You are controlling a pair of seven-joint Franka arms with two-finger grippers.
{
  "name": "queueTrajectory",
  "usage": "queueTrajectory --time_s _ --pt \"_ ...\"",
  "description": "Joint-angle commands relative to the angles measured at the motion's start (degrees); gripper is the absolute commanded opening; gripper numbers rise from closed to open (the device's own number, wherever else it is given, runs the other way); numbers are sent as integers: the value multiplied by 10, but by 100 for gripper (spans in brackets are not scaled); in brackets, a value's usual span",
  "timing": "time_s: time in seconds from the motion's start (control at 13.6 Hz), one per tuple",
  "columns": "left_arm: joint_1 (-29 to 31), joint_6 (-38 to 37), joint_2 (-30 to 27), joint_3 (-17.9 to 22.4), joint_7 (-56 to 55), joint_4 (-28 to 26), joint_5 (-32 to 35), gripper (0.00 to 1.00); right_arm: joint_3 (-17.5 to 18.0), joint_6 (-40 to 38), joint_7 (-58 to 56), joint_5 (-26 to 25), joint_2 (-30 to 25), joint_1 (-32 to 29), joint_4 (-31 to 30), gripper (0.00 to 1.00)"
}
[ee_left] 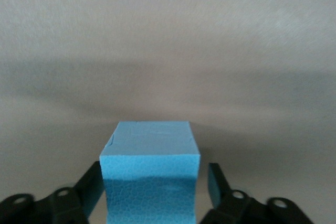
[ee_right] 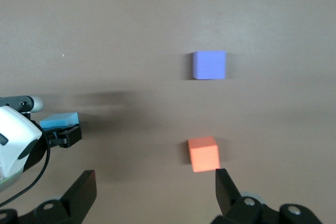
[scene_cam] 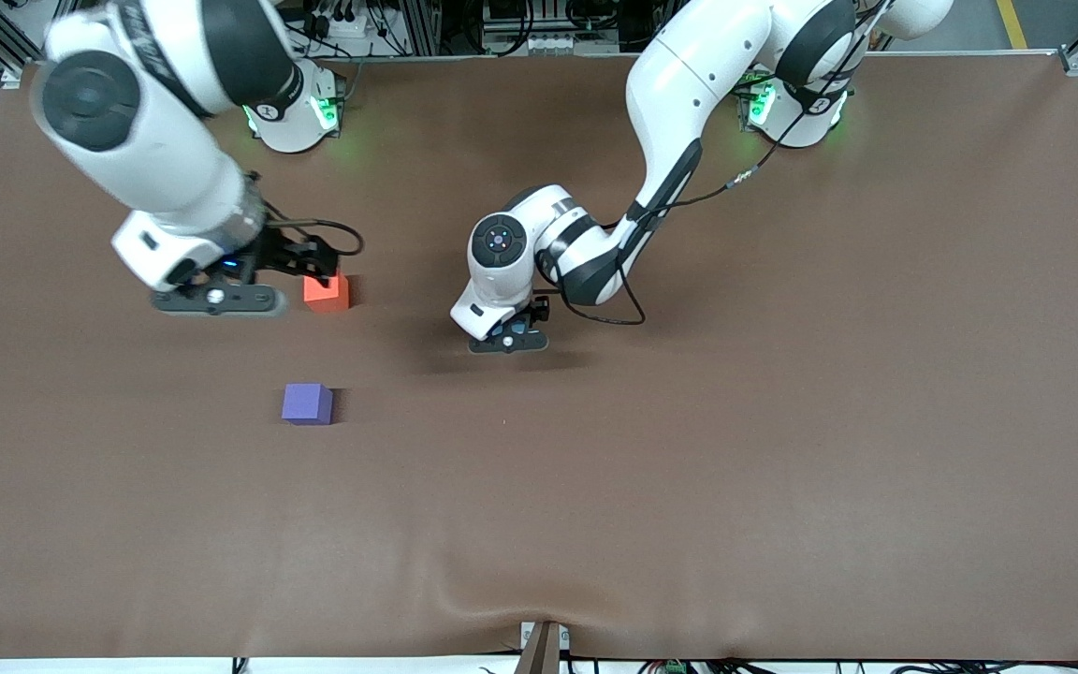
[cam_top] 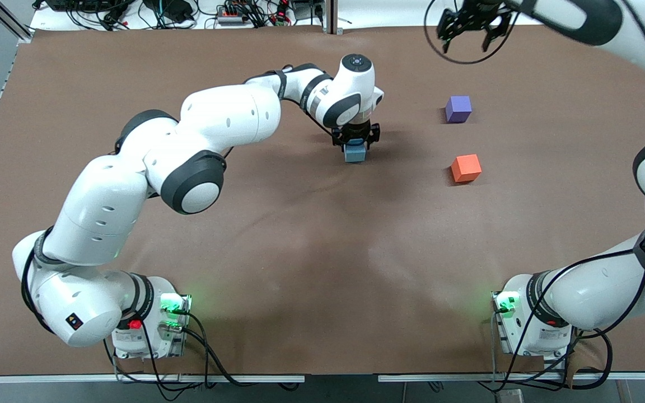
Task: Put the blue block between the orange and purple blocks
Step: 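Grasp the blue cube with the right gripper while the left gripper releases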
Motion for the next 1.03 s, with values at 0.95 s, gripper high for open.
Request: queueTrajectory --time_s 0.95 --pt "307 -317 -334 70 234 -11 0 100 -7 246 219 -36 218 202 2 100"
